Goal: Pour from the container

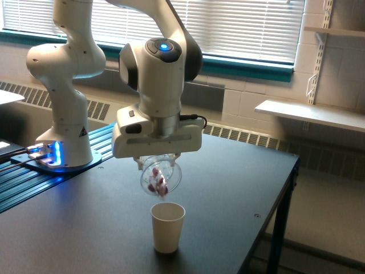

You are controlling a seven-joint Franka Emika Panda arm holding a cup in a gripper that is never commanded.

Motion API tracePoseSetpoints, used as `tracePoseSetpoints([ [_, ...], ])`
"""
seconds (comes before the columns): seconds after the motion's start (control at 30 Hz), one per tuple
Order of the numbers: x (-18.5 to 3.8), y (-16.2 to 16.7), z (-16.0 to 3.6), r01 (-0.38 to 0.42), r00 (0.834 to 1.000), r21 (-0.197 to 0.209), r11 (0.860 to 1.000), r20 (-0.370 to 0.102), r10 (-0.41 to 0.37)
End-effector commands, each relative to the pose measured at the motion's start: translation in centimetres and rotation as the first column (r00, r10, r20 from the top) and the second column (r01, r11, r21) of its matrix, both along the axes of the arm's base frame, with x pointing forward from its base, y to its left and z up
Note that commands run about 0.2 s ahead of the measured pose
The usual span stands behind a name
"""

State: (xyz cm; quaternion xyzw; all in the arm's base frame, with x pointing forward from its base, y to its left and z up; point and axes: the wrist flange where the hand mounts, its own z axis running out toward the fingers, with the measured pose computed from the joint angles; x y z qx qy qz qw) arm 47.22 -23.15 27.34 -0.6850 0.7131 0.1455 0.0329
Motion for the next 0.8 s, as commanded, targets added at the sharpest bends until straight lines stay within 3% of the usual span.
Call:
tracePoseSetpoints([
  [0.03,0.7,-0.4,0.4,-0.001,1.0,-0.005,1.0,0.009,0.001],
  [0.5,1.2,0.2,-0.8,0.004,1.0,0.014,1.0,-0.022,-0.004],
  [0.7,1.6,0.2,-0.5,0.003,1.0,-0.038,0.999,-0.019,-0.004],
  [0.8,1.6,0.2,-0.2,0.004,1.0,-0.04,0.999,-0.006,-0.005],
])
